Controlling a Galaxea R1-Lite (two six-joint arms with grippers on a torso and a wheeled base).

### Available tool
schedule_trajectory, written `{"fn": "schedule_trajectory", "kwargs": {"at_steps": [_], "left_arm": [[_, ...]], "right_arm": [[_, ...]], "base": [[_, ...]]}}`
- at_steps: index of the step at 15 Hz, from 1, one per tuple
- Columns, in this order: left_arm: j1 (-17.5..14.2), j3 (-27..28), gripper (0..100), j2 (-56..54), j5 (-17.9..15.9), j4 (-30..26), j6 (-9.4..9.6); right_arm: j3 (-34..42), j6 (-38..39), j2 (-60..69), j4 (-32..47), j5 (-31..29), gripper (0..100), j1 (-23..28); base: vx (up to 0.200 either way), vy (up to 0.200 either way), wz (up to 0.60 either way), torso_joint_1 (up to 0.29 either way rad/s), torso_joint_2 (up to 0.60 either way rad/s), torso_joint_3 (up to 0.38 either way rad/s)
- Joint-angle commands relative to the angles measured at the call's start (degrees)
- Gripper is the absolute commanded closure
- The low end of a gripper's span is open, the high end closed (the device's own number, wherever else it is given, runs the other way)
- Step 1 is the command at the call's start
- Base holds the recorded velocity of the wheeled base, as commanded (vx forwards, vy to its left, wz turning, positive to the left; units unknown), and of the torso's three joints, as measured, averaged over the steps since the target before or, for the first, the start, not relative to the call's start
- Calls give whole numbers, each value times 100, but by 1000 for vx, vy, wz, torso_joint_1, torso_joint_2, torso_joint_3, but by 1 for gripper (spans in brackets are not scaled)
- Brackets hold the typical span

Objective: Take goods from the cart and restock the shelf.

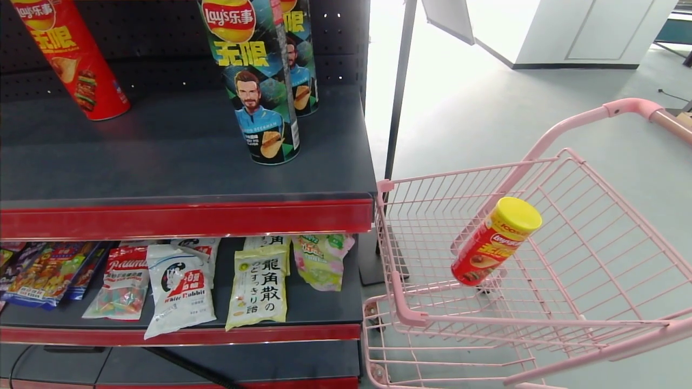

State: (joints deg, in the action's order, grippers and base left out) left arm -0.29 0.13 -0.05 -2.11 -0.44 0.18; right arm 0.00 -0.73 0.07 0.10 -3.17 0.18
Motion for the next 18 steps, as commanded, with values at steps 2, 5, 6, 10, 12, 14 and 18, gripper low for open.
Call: {"fn": "schedule_trajectory", "kwargs": {"at_steps": [2, 5, 6, 10, 12, 14, 18], "left_arm": [[-6, -5, 0, 5, 0, 0, -1], [-6, -5, 0, 5, 0, 0, -1], [3, -5, 0, 5, 0, 0, -1], [-6, 4, 0, 5, 0, 0, -1], [-6, 4, 0, 5, 0, 0, 8], [3, -5, 0, 5, 0, 0, 17], [3, 4, 0, 5, 0, 0, 52]], "right_arm": [[0, -6, -7, -1, 1, 0, -1], [0, 3, -7, -1, 1, 0, -1], [0, 3, -7, -1, 1, 0, -1], [0, -6, -7, -1, 1, 0, -1], [0, -6, -7, -1, 1, 0, -1], [0, -6, -7, -1, 1, 0, -1], [0, -6, -7, -1, 1, 0, -1]], "base": [[0, 0, 0, 0, 0, 0], [0, 0, 0, 0, 0, 0], [0, 0, 0, 0, 0, 0], [0, 0, 0, 0, 0, 0], [0, 0, 0, 0, 0, 0], [0, 0, 0, 0, 0, 0], [0, -50, 0, 1, 1, -1]]}}
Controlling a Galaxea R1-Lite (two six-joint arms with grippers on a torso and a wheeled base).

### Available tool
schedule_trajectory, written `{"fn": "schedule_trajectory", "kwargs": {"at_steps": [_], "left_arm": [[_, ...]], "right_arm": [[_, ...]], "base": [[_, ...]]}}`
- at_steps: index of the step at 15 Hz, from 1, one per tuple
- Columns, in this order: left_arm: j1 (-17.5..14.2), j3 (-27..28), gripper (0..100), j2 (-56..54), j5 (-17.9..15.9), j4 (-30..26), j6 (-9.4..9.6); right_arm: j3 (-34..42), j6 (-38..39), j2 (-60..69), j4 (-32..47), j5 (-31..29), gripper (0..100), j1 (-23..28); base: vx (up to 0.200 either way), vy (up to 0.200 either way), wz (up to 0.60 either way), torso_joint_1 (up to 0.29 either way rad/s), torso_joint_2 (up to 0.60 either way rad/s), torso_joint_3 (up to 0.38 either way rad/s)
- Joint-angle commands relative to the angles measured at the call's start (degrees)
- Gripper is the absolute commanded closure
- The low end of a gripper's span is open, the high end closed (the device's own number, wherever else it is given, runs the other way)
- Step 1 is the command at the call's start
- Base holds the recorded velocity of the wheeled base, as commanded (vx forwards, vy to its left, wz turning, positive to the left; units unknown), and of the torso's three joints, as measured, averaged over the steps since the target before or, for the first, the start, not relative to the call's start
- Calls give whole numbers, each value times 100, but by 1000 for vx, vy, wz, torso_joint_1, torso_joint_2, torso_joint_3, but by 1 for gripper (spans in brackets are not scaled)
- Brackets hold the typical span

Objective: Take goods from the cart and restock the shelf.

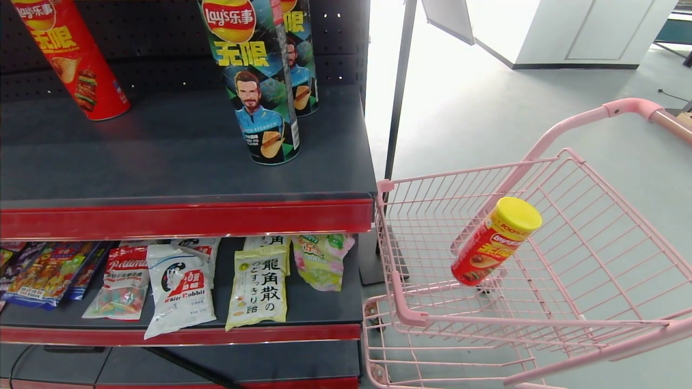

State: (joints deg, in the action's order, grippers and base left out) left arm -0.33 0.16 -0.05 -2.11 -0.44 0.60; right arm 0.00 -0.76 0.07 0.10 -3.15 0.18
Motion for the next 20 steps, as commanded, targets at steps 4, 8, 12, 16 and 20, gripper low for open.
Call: {"fn": "schedule_trajectory", "kwargs": {"at_steps": [4, 8, 12, 16, 20], "left_arm": [[-2, -7, 0, 5, 0, 0, -42], [-2, 2, 0, 5, 0, 0, -42], [7, -7, 0, 5, 0, 0, -42], [7, 2, 0, 5, 0, 0, -42], [-2, 2, 0, 5, 0, 0, -42]], "right_arm": [[0, -4, -7, -1, -2, 0, -1], [0, 5, -7, -1, -2, 0, -1], [0, -4, -7, -1, -2, 0, -1], [0, -21, -7, -1, 16, 0, -1], [-123, -302, -7, -106, 534, 0, -9]], "base": [[0, -50, 0, 2, 1, 1], [0, 0, 0, 0, 0, 0], [0, 0, 0, 0, 0, 0], [0, 0, 0, 0, 0, 0], [0, 0, 0, 0, 0, 0]]}}
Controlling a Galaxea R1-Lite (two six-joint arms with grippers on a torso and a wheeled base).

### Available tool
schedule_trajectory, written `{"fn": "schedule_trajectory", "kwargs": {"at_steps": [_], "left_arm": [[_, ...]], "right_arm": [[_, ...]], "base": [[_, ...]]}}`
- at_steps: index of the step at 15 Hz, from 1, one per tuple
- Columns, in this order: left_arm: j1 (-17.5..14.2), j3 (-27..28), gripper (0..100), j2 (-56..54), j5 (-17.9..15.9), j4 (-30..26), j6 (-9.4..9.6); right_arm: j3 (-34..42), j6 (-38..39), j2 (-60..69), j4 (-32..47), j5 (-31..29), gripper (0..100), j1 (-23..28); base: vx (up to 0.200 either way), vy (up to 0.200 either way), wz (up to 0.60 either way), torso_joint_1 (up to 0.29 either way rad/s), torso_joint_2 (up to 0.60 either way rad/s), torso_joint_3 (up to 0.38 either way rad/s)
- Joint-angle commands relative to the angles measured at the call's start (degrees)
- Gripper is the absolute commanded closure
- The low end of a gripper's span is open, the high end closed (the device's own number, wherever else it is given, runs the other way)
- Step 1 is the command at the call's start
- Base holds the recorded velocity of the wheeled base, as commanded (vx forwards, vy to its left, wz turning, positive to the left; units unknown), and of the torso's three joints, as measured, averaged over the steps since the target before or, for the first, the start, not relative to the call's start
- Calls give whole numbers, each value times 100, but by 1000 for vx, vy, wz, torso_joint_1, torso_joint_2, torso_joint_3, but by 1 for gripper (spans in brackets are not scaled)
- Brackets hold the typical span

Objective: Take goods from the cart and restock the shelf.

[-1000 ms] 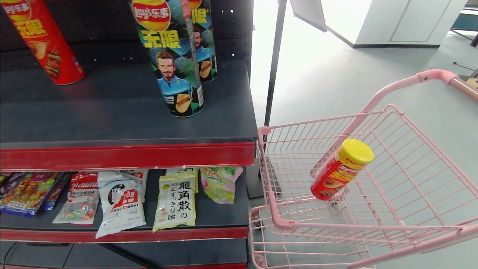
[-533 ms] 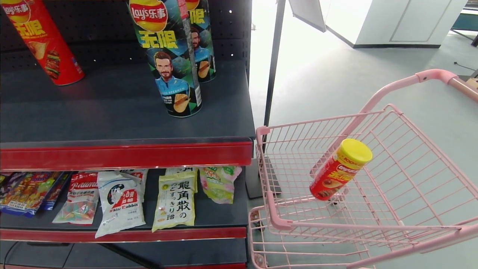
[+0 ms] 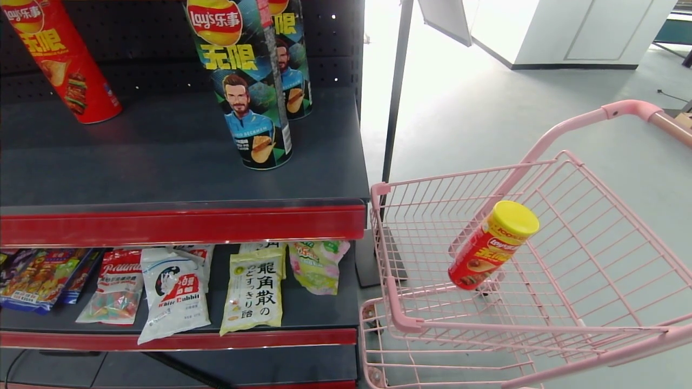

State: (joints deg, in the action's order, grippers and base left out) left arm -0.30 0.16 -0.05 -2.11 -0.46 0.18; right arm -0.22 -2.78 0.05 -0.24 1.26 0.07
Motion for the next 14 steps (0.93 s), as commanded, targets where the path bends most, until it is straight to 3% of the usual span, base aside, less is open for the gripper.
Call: {"fn": "schedule_trajectory", "kwargs": {"at_steps": [1, 3, 5, 6, 7, 9, 10, 12, 13, 14], "left_arm": [[-5, -7, 0, 5, 0, 2, -1], [-5, 2, 0, 5, 0, 2, -1], [-5, -7, 0, 5, 0, 2, -1], [-5, 2, 0, 5, 0, 2, -1], [-5, -7, 0, 5, 0, 2, -1], [-5, -7, 0, 5, 0, -6, -1], [-5, -7, 0, 5, 0, 2, -1], [4, 2, 0, 5, 0, -6, -1], [4, 2, 0, 5, 0, 2, -1], [-5, -7, 0, 5, 0, 2, -1]], "right_arm": [[-1015, -179, -356, -55, 384, 0, -60], [-2281, -179, -1604, -2, 419, 0, -95], [-4408, -100, -3301, -20, 455, 0, -280], [-5199, -118, -3995, -28, 780, 0, -420], [-5401, -135, -4312, -28, 999, 0, -420], [-5691, -583, -5287, -204, 1984, 0, -438], [-5550, -961, -5595, -204, 2801, 0, -341], [-5243, -2104, -6430, -222, 5060, 0, 828], [-5155, -2684, -6693, -187, 5702, 0, 1206], [-4944, -3844, -7309, -116, 6211, 0, 1496]], "base": [[0, 0, 0, 0, 0, 0], [0, 0, 0, 0, 0, 0], [0, 0, 0, 0, 0, 0], [0, 0, 0, 0, 0, 0], [0, 0, 0, 0, 0, 0], [0, 0, 0, 0, 0, 0], [0, 0, 0, 0, 0, 0], [0, 0, 0, 0, 0, 0], [0, 0, 0, 0, 0, 0], [0, 0, 0, 0, 0, 0]]}}
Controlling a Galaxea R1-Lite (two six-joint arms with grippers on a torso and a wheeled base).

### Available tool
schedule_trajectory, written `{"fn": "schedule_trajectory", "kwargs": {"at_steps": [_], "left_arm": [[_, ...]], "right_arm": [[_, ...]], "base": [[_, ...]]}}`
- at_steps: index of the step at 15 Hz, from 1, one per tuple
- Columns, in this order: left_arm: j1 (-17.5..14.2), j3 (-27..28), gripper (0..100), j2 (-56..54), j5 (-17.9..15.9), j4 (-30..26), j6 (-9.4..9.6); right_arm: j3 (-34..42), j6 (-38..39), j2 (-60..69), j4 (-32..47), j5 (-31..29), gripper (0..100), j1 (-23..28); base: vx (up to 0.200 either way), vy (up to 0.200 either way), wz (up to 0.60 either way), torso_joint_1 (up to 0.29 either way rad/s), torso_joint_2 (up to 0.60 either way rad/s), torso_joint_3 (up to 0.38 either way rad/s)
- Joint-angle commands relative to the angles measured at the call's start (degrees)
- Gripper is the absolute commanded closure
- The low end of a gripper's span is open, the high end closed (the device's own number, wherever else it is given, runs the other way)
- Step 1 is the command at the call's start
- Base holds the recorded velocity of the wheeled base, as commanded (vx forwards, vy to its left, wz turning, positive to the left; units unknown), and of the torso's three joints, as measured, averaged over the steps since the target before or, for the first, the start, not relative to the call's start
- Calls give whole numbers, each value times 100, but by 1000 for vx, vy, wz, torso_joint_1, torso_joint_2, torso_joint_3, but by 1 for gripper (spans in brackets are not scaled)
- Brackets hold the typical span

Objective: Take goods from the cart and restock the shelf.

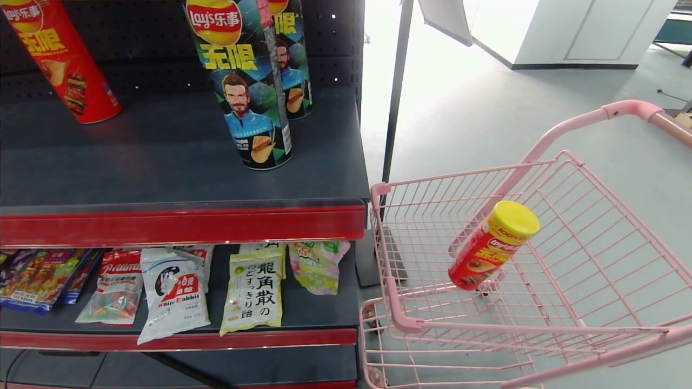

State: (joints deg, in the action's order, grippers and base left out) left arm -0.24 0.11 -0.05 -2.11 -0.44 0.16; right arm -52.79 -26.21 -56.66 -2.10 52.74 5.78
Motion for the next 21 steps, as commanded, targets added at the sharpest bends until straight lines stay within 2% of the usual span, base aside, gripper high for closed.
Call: {"fn": "schedule_trajectory", "kwargs": {"at_steps": [1, 2, 4, 8, 12, 18, 21], "left_arm": [[-11, 7, 0, 5, 0, 0, 2], [-2, -2, 0, 5, 0, 0, 2], [-2, 7, 0, 5, 0, 0, 2], [-11, -2, 0, 5, 0, 0, 2], [-2, 7, 0, 5, 0, 0, 2], [-11, 7, 0, 5, 0, 0, 2], [-11, 7, 0, 5, 0, 0, 2]], "right_arm": [[348, -1668, -1743, 104, 1072, 0, 872], [383, -2160, -2209, 175, 1098, 0, 741], [357, -2934, -2894, 192, 1090, 0, 916], [111, -2986, -3931, 166, 1046, 0, 1004], [-812, -3074, -4837, 227, 1054, 0, 1136], [-874, -3153, -5294, 306, 1054, 0, 1488], [-865, -3171, -5399, 306, 1054, 0, 1329]], "base": [[0, 0, 0, 0, 0, 0], [0, 0, 0, 0, 0, 0], [0, 0, 0, 0, 0, 0], [0, 0, 0, 0, 0, 0], [0, 0, 0, 0, 0, 0], [0, 0, 0, 0, 0, 0], [0, 0, 0, 0, 0, 0]]}}
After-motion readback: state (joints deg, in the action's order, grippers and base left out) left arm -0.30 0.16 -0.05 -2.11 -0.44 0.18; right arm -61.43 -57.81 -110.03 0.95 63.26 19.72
